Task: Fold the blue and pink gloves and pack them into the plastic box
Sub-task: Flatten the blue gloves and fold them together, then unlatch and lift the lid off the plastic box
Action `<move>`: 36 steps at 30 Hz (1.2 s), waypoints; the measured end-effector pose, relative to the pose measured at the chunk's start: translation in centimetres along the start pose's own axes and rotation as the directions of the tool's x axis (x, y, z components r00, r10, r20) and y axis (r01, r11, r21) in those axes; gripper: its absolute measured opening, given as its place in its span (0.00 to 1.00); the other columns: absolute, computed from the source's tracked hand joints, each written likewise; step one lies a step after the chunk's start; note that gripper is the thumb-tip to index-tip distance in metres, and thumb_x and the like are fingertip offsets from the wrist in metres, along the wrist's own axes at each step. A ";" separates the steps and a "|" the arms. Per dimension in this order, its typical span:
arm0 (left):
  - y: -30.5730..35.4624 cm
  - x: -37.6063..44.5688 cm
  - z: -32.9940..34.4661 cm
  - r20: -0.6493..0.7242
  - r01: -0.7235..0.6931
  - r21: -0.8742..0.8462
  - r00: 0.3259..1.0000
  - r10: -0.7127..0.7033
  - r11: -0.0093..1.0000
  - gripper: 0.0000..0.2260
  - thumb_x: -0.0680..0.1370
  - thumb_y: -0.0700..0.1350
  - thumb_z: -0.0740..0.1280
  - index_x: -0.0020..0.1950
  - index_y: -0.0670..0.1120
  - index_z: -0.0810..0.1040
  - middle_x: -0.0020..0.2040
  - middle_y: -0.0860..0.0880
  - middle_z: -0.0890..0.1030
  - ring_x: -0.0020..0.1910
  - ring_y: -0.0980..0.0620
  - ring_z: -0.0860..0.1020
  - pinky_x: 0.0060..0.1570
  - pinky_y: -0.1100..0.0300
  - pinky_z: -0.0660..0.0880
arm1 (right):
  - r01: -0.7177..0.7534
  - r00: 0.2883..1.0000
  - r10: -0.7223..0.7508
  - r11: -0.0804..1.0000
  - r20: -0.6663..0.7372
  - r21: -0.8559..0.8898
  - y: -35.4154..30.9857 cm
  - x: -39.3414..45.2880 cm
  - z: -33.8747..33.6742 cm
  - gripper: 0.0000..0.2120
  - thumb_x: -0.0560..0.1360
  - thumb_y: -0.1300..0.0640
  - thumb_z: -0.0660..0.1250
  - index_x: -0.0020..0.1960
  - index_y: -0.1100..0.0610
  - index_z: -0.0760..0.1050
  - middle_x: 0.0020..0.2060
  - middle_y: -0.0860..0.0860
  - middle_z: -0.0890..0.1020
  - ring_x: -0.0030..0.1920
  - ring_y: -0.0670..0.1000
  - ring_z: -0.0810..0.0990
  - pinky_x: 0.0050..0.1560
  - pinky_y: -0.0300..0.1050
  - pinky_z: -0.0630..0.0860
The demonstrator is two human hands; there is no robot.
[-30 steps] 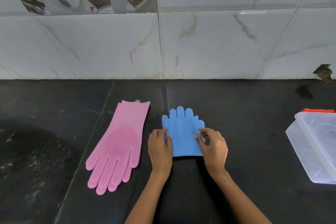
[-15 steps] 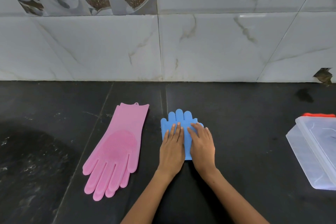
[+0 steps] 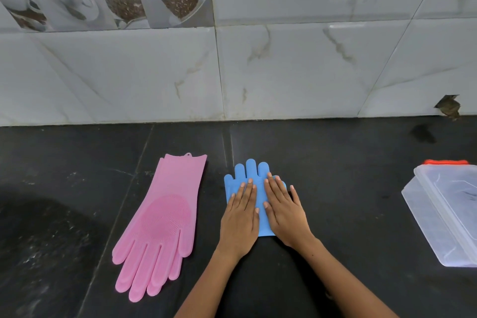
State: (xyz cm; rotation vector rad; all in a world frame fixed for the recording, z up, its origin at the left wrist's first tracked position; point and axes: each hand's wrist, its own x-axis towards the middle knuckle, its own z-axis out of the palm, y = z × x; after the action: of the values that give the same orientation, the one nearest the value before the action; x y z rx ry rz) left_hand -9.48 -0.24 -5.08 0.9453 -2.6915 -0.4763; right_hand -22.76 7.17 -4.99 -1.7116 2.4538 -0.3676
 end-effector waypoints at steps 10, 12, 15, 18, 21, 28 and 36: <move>3.8 0.5 -3.5 -0.137 -0.191 -0.016 0.973 0.187 0.982 0.14 0.78 0.42 0.65 0.62 0.40 0.77 0.63 0.42 0.78 0.65 0.45 0.75 0.67 0.49 0.67 | -0.088 0.918 0.168 0.969 -0.359 0.229 0.9 -3.4 -5.6 0.14 0.78 0.56 0.63 0.62 0.59 0.76 0.67 0.54 0.74 0.65 0.52 0.74 0.65 0.46 0.70; 5.8 0.8 -3.8 -0.137 -0.328 -0.047 0.938 0.320 0.943 0.13 0.78 0.41 0.65 0.61 0.40 0.78 0.63 0.43 0.79 0.65 0.45 0.75 0.67 0.50 0.68 | -0.205 0.848 0.261 0.964 -0.462 0.169 2.1 -5.0 -7.2 0.12 0.76 0.57 0.66 0.57 0.61 0.79 0.62 0.56 0.78 0.61 0.56 0.77 0.63 0.52 0.73; 9.3 1.2 -3.5 -0.108 -0.495 -0.083 0.867 0.486 0.865 0.13 0.78 0.41 0.65 0.62 0.41 0.78 0.64 0.44 0.78 0.67 0.46 0.73 0.68 0.51 0.67 | -0.462 0.747 0.404 0.887 -0.528 0.025 4.5 -7.7 -9.8 0.16 0.75 0.57 0.67 0.61 0.61 0.75 0.65 0.59 0.74 0.68 0.59 0.71 0.68 0.60 0.65; 13.3 1.3 -2.3 -0.063 -0.608 -0.089 0.794 0.605 0.789 0.13 0.78 0.40 0.65 0.61 0.40 0.79 0.64 0.43 0.77 0.67 0.45 0.72 0.69 0.50 0.66 | -0.723 0.644 0.622 0.684 -0.446 -0.091 8.0 -10.2 -12.3 0.28 0.76 0.52 0.64 0.72 0.60 0.60 0.74 0.62 0.58 0.76 0.60 0.54 0.73 0.62 0.49; 16.5 1.2 -0.9 -0.025 -0.637 -0.086 0.770 0.637 0.766 0.12 0.78 0.41 0.65 0.61 0.40 0.79 0.65 0.43 0.76 0.68 0.45 0.71 0.70 0.51 0.64 | -0.837 0.542 0.760 0.525 -0.358 -0.154 11.8 -11.9 -13.5 0.34 0.77 0.52 0.62 0.75 0.61 0.49 0.76 0.63 0.51 0.76 0.61 0.48 0.73 0.62 0.43; 22.1 1.2 0.9 -0.037 -0.571 -0.037 0.821 0.569 0.820 0.17 0.80 0.44 0.62 0.68 0.42 0.73 0.70 0.43 0.72 0.72 0.46 0.67 0.73 0.52 0.58 | -0.631 0.769 0.562 0.745 -0.305 -0.217 15.8 -15.4 -13.4 0.31 0.74 0.63 0.66 0.73 0.62 0.57 0.73 0.58 0.63 0.73 0.57 0.63 0.74 0.52 0.56; 26.7 0.6 1.7 -0.021 -0.334 0.056 0.942 0.336 0.941 0.23 0.83 0.49 0.51 0.78 0.46 0.52 0.78 0.46 0.49 0.77 0.49 0.45 0.73 0.54 0.41 | 0.080 0.954 -0.070 0.996 -0.292 0.023 18.6 -20.8 -13.5 0.25 0.71 0.64 0.64 0.68 0.52 0.71 0.68 0.48 0.73 0.71 0.49 0.67 0.74 0.58 0.52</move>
State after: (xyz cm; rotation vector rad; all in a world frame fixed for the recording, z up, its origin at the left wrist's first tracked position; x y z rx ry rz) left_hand -25.43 19.44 3.61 0.4816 -2.7685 -0.3184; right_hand -35.56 34.45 2.26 -1.8580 2.5613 -0.7151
